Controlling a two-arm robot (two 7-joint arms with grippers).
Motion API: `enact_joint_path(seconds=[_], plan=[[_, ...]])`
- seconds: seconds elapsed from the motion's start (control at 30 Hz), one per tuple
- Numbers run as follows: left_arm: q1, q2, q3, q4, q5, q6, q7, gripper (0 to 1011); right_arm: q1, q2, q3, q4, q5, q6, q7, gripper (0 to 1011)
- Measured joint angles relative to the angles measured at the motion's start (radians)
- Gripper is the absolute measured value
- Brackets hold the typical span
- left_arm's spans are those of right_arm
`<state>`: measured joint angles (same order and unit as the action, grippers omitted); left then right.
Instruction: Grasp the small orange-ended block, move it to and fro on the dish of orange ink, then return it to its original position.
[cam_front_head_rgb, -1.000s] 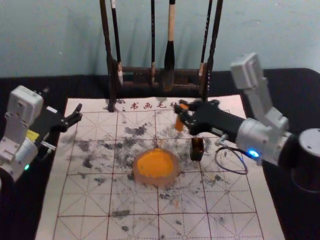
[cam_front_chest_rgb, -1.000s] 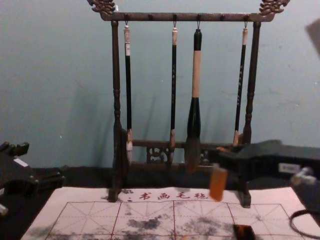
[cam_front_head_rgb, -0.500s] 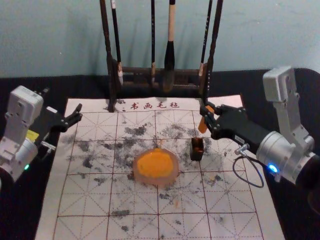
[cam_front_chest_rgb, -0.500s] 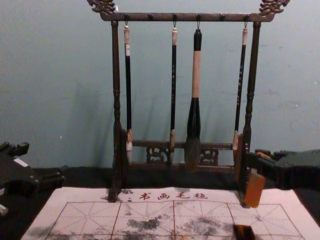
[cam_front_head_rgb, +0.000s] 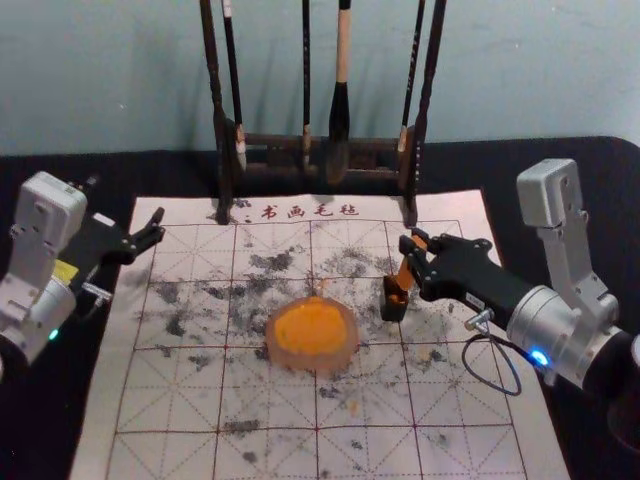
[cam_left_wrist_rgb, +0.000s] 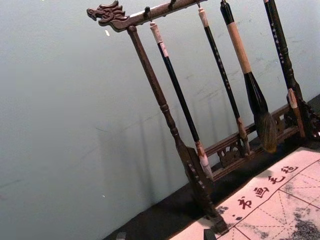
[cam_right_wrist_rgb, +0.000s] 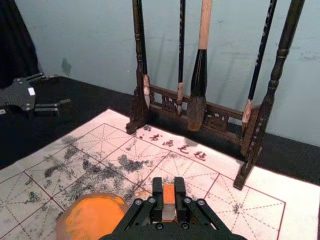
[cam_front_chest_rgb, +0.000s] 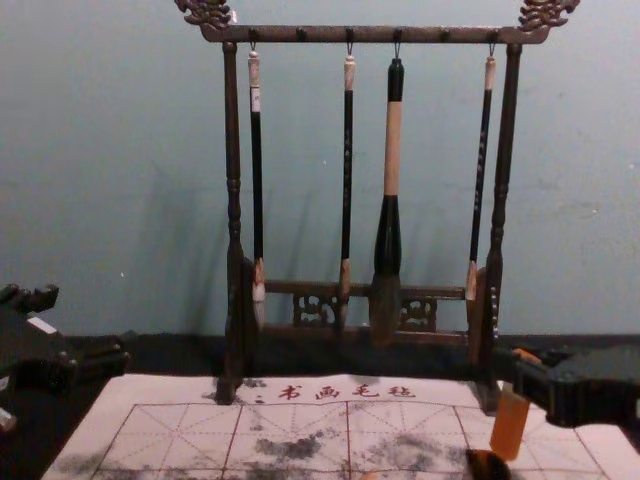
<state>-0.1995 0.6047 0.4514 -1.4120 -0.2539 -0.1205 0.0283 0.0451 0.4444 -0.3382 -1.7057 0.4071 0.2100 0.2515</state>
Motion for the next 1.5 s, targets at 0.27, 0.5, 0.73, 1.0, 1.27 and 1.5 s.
enact_joint_path(seconds=[0.27, 0.5, 0.73, 1.0, 1.27, 1.5], plan=[[0.000, 0.000, 0.000, 0.000, 0.000, 0.000, 0.000, 1001, 0.010, -0.026, 0.005, 0.026, -0.024, 0.014, 0.002, 126], [0.000, 0.000, 0.000, 0.000, 0.000, 0.000, 0.000, 1001, 0.012, -0.037, 0.010, 0.035, -0.033, 0.021, 0.013, 126], [0.000, 0.000, 0.000, 0.000, 0.000, 0.000, 0.000, 1002, 0.016, -0.047, 0.012, 0.047, -0.044, 0.028, 0.020, 126], [0.000, 0.000, 0.000, 0.000, 0.000, 0.000, 0.000, 1001, 0.018, -0.055, 0.013, 0.055, -0.054, 0.032, 0.026, 126], [0.000, 0.000, 0.000, 0.000, 0.000, 0.000, 0.000, 1001, 0.024, -0.067, 0.009, 0.074, -0.065, 0.034, 0.028, 126], [0.000, 0.000, 0.000, 0.000, 0.000, 0.000, 0.000, 1001, 0.034, -0.081, 0.001, 0.099, -0.081, 0.031, 0.027, 126]])
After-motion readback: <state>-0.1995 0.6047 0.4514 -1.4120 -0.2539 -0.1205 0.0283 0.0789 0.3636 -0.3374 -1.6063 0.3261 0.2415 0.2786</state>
